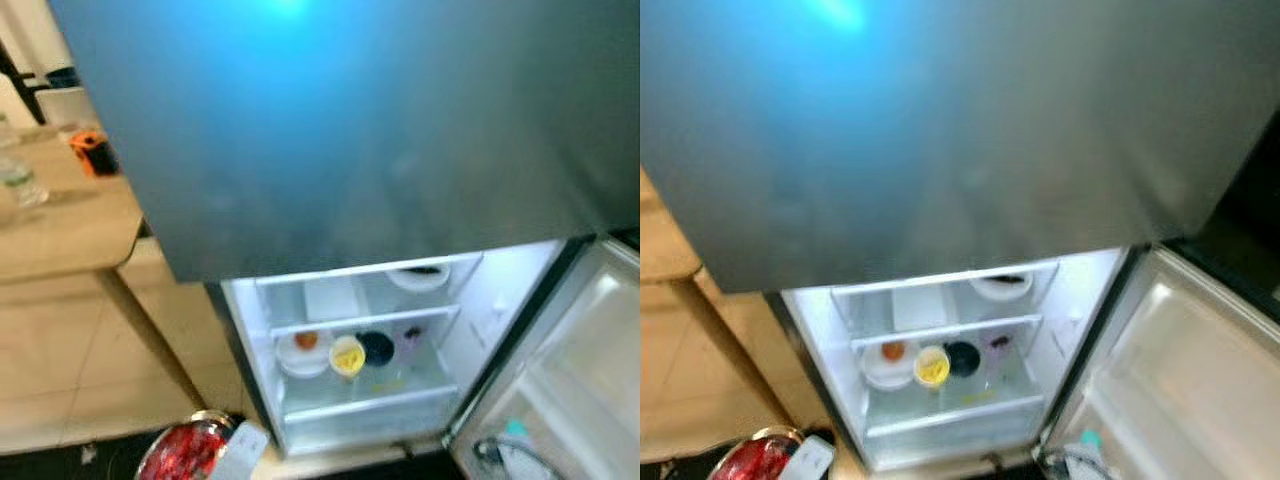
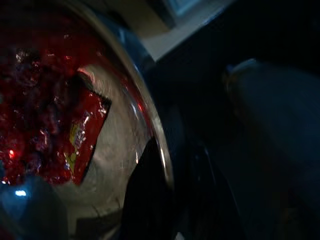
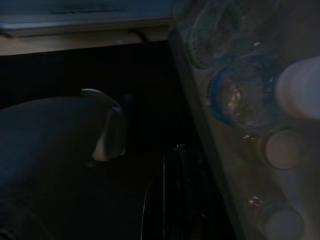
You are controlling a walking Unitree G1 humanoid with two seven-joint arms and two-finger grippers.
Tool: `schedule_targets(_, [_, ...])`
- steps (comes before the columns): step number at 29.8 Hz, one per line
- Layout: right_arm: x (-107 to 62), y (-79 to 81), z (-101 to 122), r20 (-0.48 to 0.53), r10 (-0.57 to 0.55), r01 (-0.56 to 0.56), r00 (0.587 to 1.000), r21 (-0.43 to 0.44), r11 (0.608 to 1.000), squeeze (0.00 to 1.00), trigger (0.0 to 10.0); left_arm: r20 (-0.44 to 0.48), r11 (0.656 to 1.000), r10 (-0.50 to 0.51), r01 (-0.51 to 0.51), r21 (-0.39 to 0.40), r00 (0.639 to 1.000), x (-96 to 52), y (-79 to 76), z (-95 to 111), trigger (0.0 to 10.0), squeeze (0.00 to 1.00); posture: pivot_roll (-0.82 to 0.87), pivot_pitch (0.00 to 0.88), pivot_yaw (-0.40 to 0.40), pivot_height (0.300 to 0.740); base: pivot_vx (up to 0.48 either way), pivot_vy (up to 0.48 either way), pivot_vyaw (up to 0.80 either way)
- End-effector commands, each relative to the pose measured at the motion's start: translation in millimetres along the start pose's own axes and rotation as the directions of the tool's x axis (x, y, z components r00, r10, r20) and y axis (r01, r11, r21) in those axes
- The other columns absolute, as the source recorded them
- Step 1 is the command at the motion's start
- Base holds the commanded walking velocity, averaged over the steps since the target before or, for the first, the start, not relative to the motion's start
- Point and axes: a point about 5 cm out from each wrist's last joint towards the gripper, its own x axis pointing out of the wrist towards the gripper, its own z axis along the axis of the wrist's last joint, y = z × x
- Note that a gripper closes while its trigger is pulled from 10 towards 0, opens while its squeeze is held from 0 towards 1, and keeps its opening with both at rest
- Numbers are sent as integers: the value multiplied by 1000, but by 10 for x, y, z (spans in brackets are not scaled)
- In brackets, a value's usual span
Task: Restocking fridge
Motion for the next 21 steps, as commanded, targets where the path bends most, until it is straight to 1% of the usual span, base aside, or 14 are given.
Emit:
schedule_targets(1, [11, 34, 47, 15, 15, -14, 1000, -23, 1000, 0, 10000, -10, 1000, -10, 10, 8, 1000, 1, -26, -19, 10000, 0, -83, 0, 37, 740, 0, 0, 0])
schedule_targets(4, [14, 38, 65, 20, 19, -18, 1000, -35, 999, 0, 10000, -9, 1000, -14, 14, 8, 1000, 2, -28, -15, 10000, 0, -83, 0, 37, 740, 0, 0, 0])
schedule_targets(6, [24, 55, 132, 40, 36, -33, 999, -78, 996, 0, 10000, -4, 1000, -27, 27, 4, 1000, 3, -37, -2, 10000, 0, -83, 0, 36, 740, 0, 0, 0])
schedule_targets(7, [24, 55, 132, 40, 36, -33, 999, -78, 996, 0, 10000, -4, 1000, -27, 27, 4, 1000, 3, -37, -2, 10000, 0, -83, 0, 36, 740, 0, 0, 0])
schedule_targets(9, [34, 80, 201, 60, 57, -50, 997, -113, 992, 0, 10000, 4, 999, -39, 39, 4, 999, 5, -46, 13, 10000, 0, -84, 0, 37, 740, 0, 0, 0])
schedule_targets(12, [51, 124, 365, 106, 100, -81, 989, -170, 982, 0, 10000, 16, 996, -65, 64, 62, 998, 9, -65, 59, 10000, 0, -87, 0, 38, 740, 0, -460, 0])
schedule_targets(14, [59, 148, 488, 139, 125, -95, 982, -204, 974, 0, 10000, 33, 995, -63, 60, 81, 997, 15, -64, 115, 10000, 0, -89, 0, 39, 740, 0, -461, 0])
schedule_targets(15, [59, 148, 488, 139, 125, -95, 982, -204, 974, 0, 10000, 33, 995, -63, 60, 81, 997, 15, -64, 115, 10000, 0, -89, 0, 39, 740, 0, -458, 0])
schedule_targets(16, [61, 160, 536, 151, 135, -100, 979, -217, 971, 0, 10000, 39, 994, -67, 63, 89, 997, 18, -69, 144, 10000, 0, -88, 0, 37, 740, 0, -334, 0])
schedule_targets(17, [62, 168, 564, 159, 141, -104, 977, -224, 969, 0, 10000, 42, 993, -71, 66, 94, 997, 20, -73, 162, 10000, 0, -88, 0, 37, 740, 0, 0, 0])
schedule_targets(18, [64, 194, 629, 176, 162, -117, 971, -242, 963, 0, 10000, 54, 990, -81, 75, 118, 995, 25, -87, 220, 10000, 0, -89, 0, 35, 740, 0, 0, 0])
schedule_targets(19, [64, 194, 629, 176, 162, -117, 971, -242, 963, 0, 10000, 54, 990, -81, 75, 118, 995, 25, -87, 220, 10000, 0, -89, 0, 35, 740, 0, 0, 0])
schedule_targets(21, [63, 244, 749, 206, 203, -141, 957, -281, 949, 0, 10000, 83, 985, -98, 85, 152, 992, 32, -109, 335, 10000, 0, -89, 0, 34, 740, 0, 0, 0])
